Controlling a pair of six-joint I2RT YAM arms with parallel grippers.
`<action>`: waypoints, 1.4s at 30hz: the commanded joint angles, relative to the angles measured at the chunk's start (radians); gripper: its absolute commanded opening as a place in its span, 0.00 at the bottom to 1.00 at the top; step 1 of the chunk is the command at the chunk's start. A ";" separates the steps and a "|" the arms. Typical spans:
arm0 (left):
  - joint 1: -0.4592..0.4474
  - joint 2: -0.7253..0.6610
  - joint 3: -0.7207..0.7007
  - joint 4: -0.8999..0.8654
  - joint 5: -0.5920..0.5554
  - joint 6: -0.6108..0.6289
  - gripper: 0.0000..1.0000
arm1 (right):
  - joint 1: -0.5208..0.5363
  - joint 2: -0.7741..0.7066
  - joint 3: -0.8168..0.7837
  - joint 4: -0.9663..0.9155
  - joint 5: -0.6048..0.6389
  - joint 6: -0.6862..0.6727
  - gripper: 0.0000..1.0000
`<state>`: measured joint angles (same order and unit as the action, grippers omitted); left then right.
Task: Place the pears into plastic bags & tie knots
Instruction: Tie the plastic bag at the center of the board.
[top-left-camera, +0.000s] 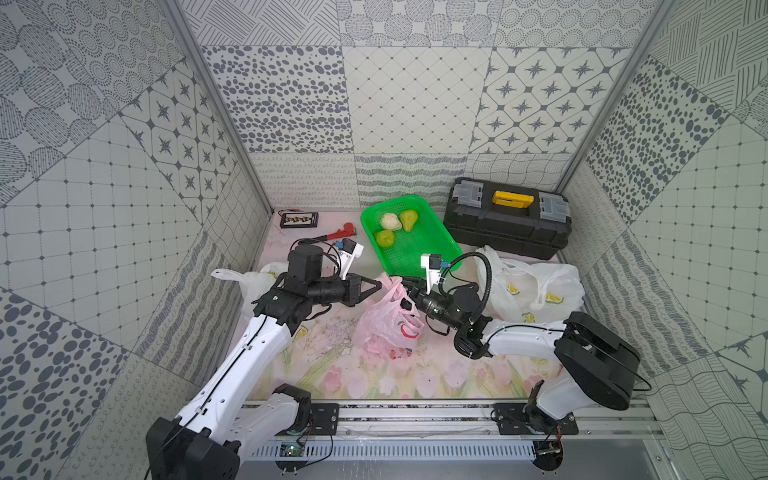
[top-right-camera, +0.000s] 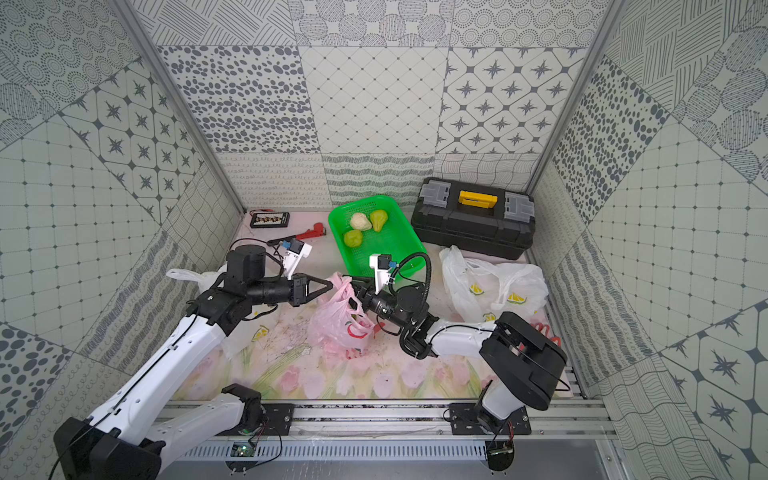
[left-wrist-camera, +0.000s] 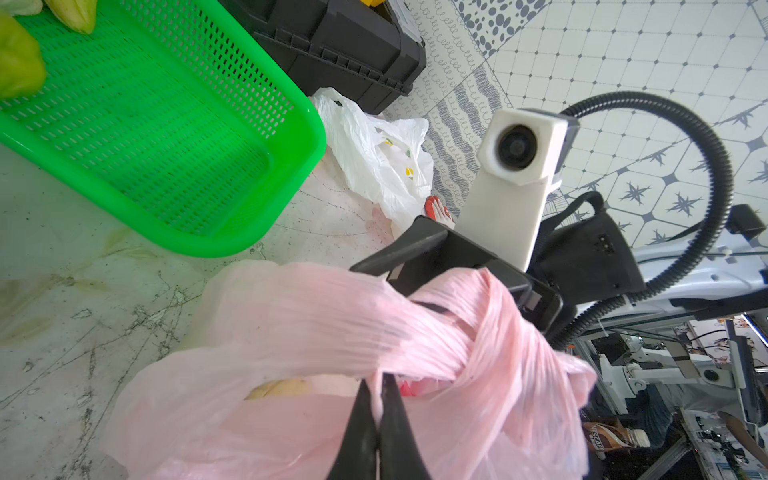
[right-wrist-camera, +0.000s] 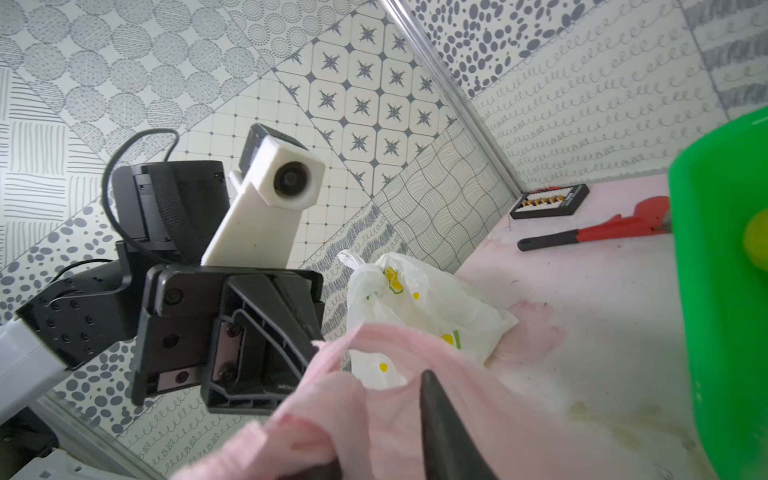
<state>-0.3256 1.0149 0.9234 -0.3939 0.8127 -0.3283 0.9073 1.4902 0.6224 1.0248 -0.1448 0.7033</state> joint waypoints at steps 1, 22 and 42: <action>0.017 -0.015 0.016 -0.045 -0.051 0.044 0.00 | -0.005 -0.144 -0.034 -0.200 0.086 -0.005 0.41; 0.034 0.049 0.081 -0.111 -0.142 0.017 0.00 | 0.068 -0.406 0.456 -1.468 -0.010 0.013 0.59; 0.041 -0.003 0.109 -0.200 -0.223 0.033 0.00 | 0.072 -0.245 0.576 -1.578 0.227 -0.046 0.04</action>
<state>-0.2947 1.0283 0.9985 -0.5198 0.6609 -0.3191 0.9863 1.2530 1.1790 -0.4564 -0.0448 0.6888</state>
